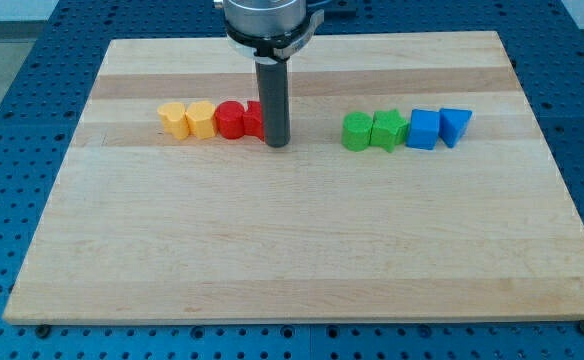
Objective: Point your arm at green circle
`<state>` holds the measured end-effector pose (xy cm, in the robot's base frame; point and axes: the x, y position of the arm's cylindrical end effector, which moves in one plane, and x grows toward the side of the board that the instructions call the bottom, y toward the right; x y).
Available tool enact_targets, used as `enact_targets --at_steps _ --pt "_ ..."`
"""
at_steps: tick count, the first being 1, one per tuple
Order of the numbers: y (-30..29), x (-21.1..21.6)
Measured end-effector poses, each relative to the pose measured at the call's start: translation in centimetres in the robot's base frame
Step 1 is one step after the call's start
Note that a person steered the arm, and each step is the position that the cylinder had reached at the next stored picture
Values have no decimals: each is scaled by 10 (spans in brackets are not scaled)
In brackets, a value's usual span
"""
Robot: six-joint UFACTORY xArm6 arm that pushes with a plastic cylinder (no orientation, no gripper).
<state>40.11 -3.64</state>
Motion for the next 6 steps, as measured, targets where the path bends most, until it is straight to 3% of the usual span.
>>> enact_targets --at_steps 4,6 --pt "50 -30" --pt "104 -6"
